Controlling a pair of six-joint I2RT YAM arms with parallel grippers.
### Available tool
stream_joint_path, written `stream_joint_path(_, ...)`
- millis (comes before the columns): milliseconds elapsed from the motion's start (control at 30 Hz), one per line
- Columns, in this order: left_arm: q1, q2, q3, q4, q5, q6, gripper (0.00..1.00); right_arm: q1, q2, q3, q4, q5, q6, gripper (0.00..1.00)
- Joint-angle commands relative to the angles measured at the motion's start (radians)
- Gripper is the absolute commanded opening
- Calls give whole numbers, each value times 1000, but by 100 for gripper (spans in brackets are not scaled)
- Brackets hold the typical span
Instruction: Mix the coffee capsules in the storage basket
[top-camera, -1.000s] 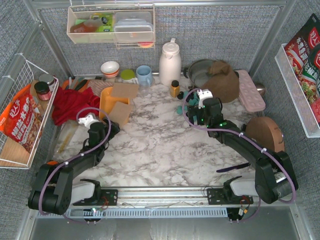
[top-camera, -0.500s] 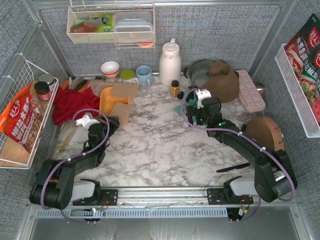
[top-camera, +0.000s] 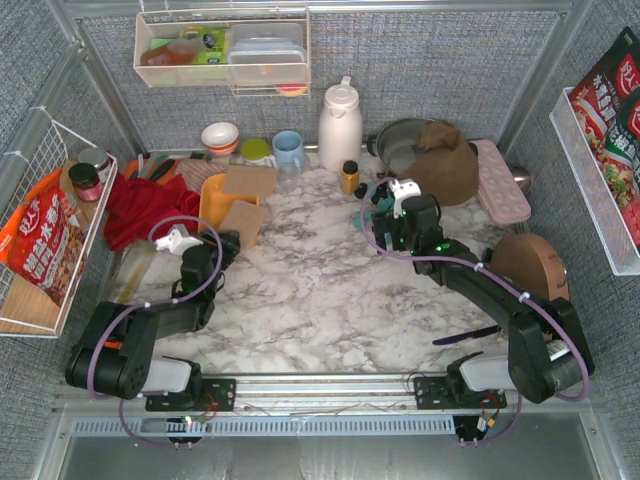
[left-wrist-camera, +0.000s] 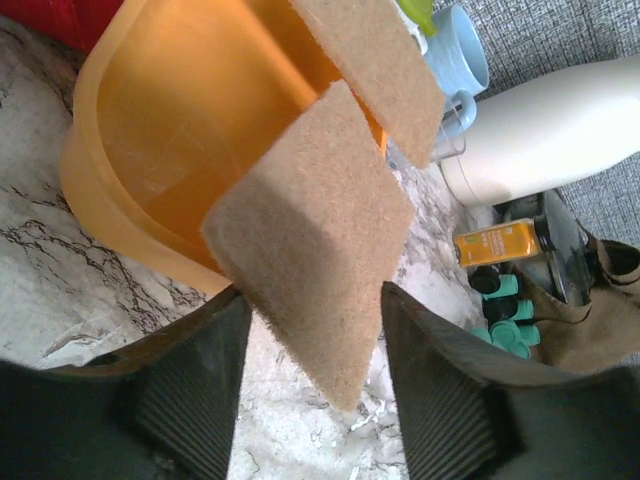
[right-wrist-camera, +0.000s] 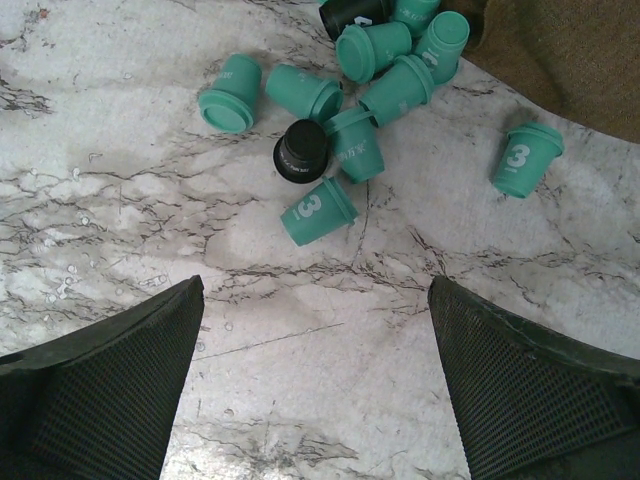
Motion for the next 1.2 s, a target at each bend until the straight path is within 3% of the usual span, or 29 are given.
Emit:
stream_joint_path(0, -13, -18, -9, 55, -47, -12, 58, 4, 3, 15, -1, 17, -10, 99)
stream_joint_path(233, -28, -76, -33, 22, -102, -22, 32, 7, 7, 21, -7, 23, -13, 99)
stream_joint_path(433, -34, -144, -30, 15, -106, 17, 0, 10, 5, 24, -15, 29, -18, 99)
stream_joint_path(633, -37, -214, 11, 0, -41, 124, 0, 15, -2, 24, -21, 36, -22, 99)
stream_joint_path(833, -68, -265, 121, -69, 211, 377, 0, 28, -69, 32, -59, 17, -10, 99)
stream_joint_path(1067, -194, -345, 175, -181, 416, 680, 0, 62, -258, 10, -90, -149, -6, 97)
stream_joint_path(1167, -240, -357, 181, -207, 513, 800, 0, 74, -336, 43, -134, -253, -52, 91)
